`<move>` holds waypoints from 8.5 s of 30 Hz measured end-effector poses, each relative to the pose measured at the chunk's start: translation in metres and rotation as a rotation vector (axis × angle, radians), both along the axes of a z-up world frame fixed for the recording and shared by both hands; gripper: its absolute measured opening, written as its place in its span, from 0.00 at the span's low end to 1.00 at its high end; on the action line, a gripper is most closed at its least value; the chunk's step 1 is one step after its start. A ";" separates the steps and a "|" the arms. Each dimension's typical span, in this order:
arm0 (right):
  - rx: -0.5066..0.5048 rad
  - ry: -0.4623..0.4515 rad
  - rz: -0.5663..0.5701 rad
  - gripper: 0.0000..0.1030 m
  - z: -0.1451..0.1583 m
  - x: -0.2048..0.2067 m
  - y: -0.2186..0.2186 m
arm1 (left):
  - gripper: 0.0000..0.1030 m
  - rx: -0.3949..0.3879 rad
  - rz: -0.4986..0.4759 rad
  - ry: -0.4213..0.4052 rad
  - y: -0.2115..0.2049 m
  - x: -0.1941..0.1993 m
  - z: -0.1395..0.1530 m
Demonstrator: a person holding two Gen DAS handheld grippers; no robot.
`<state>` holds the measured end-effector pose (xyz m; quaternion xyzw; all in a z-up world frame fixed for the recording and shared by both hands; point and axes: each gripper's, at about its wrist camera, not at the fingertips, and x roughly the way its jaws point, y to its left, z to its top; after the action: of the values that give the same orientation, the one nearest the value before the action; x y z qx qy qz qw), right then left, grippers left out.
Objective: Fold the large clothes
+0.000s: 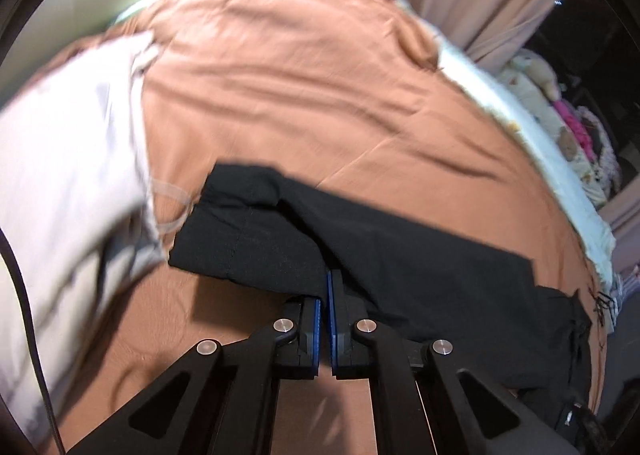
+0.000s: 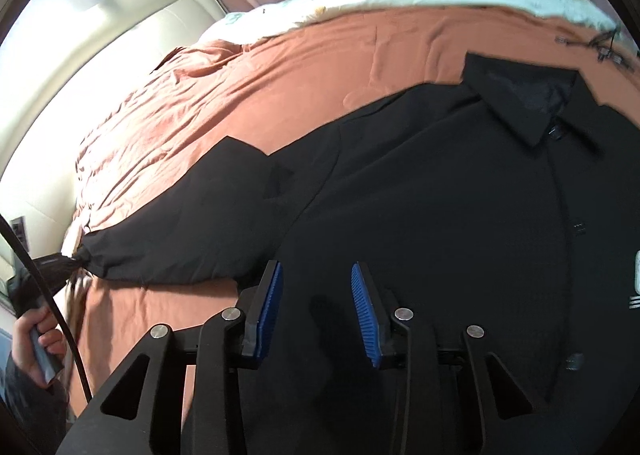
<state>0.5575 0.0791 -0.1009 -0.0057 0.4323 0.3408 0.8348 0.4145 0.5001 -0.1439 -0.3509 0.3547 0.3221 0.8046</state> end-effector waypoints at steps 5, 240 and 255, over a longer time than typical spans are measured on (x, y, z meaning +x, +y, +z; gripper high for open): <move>-0.082 -0.019 0.034 0.32 -0.026 0.010 0.040 | 0.02 0.081 -0.069 -0.061 -0.010 0.015 0.063; 0.240 -0.188 -0.218 0.11 0.041 0.018 -0.174 | 0.50 0.077 -0.779 0.115 -0.252 0.141 0.023; 0.119 0.000 -0.078 0.72 0.005 0.066 -0.062 | 0.50 0.120 -0.727 0.144 -0.212 0.110 0.054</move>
<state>0.6239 0.0172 -0.0964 0.0607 0.4111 0.3330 0.8464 0.5243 0.2881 -0.0897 -0.1310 0.4921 0.0595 0.8585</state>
